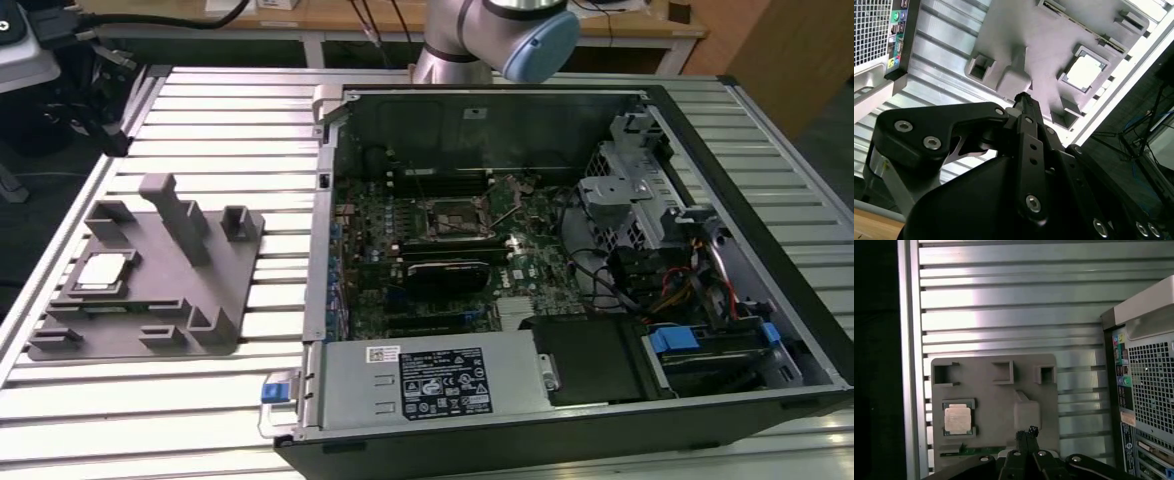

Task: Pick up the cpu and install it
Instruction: 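Reach for the cpu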

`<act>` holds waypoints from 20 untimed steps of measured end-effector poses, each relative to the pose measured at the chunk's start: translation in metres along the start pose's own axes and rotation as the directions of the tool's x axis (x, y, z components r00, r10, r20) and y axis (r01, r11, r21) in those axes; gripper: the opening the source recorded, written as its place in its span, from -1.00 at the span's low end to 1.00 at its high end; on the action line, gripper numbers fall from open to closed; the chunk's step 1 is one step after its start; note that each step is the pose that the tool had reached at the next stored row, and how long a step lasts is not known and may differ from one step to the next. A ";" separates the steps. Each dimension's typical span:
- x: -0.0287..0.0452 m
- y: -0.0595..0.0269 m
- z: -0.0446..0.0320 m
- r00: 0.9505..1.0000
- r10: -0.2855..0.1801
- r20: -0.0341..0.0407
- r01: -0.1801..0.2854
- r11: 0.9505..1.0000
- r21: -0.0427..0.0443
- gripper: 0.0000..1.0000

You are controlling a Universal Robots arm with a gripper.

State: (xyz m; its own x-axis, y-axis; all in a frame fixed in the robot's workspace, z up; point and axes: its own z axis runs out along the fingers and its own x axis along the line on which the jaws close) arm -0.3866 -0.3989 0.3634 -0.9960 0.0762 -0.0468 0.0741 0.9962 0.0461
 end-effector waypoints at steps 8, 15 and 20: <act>0.0066 -0.0012 0.0097 1.000 0.000 0.000 0.000 1.000 0.000 -0.79; 0.0150 -0.0033 0.0174 1.000 0.000 0.000 0.000 1.000 0.000 -0.79; 0.0221 -0.0054 0.0216 1.000 0.000 0.000 0.000 1.000 0.000 -0.79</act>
State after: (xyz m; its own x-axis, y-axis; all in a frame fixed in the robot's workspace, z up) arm -0.4079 -0.4017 0.3406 -0.9960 0.0762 -0.0467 0.0741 0.9962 0.0460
